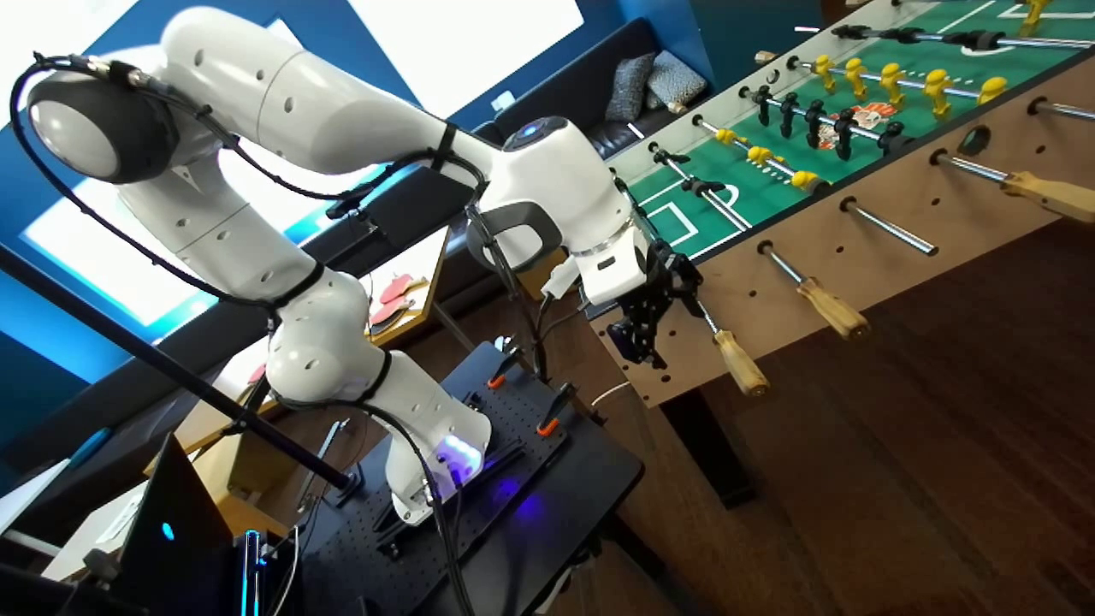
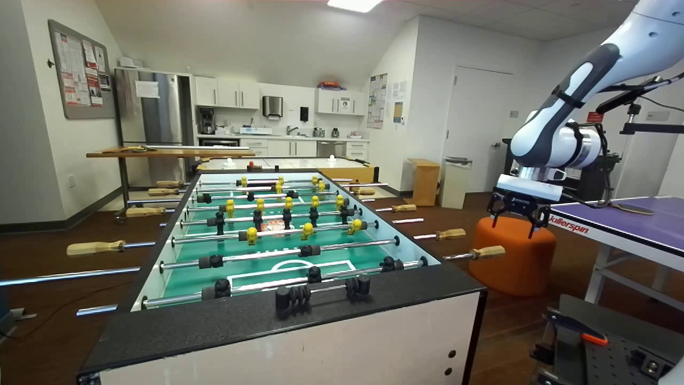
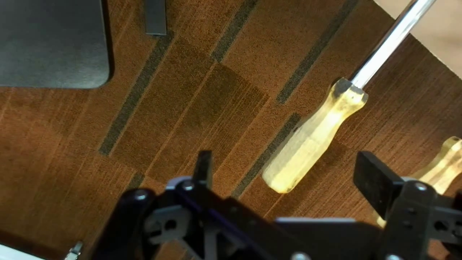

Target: Push the first knob inwards

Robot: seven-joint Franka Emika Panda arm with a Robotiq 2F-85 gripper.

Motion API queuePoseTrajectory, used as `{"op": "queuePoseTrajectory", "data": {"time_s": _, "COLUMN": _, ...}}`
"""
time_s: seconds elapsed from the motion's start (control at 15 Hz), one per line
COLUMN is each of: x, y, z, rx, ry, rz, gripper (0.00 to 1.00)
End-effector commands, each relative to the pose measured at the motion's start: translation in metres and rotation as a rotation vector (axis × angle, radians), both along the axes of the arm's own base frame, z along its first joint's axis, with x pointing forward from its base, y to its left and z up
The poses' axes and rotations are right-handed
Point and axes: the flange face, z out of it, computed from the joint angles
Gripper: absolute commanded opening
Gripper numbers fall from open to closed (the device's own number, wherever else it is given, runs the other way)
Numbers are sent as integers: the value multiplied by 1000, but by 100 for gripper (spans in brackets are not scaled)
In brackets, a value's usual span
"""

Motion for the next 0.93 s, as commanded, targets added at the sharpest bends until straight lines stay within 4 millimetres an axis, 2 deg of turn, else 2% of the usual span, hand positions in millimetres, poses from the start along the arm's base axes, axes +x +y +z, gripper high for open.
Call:
{"op": "queuePoseTrajectory", "data": {"time_s": 0.0, "x": 1, "y": 0, "z": 0, "rx": 0, "ry": -2, "rz": 3, "gripper": 100}}
{"op": "queuePoseTrajectory", "data": {"time_s": 0.33, "x": 7, "y": -23, "z": -6, "rx": 15, "ry": 18, "rz": -267, "gripper": 100}}
{"op": "queuePoseTrajectory", "data": {"time_s": 0.6, "x": 15, "y": -38, "z": -20, "rx": 1, "ry": 6, "rz": -451, "gripper": 100}}
{"op": "queuePoseTrajectory", "data": {"time_s": 0.87, "x": 26, "y": -39, "z": -39, "rx": 0, "ry": 34, "rz": -525, "gripper": 100}}
